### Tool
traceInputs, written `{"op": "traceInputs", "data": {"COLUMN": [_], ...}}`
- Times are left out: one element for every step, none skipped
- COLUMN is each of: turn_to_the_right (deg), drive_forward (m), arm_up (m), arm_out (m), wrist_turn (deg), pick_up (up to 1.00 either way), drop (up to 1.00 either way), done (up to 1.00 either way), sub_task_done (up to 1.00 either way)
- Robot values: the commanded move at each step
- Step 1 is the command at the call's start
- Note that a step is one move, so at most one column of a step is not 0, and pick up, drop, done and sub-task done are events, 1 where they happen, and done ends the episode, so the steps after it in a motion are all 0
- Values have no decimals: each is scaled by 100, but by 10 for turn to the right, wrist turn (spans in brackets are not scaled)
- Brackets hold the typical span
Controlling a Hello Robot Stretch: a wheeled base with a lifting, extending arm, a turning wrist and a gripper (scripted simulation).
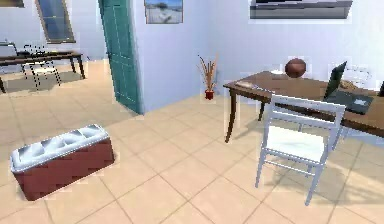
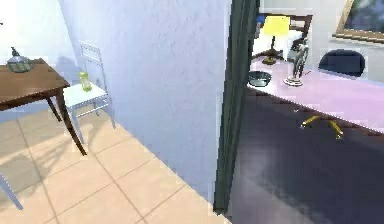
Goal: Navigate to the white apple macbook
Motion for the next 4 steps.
{"op": "traceInputs", "data": {"turn_to_the_right": [360, 0, -450, -360], "drive_forward": [0, 15, 0, 0], "arm_up": [0, 0, 0, 0], "arm_out": [0, 0, 0, 0], "wrist_turn": [0, 0, 0, 0], "pick_up": [0, 0, 0, 0], "drop": [0, 0, 0, 0], "done": [0, 0, 0, 0], "sub_task_done": [0, 0, 0, 0]}}
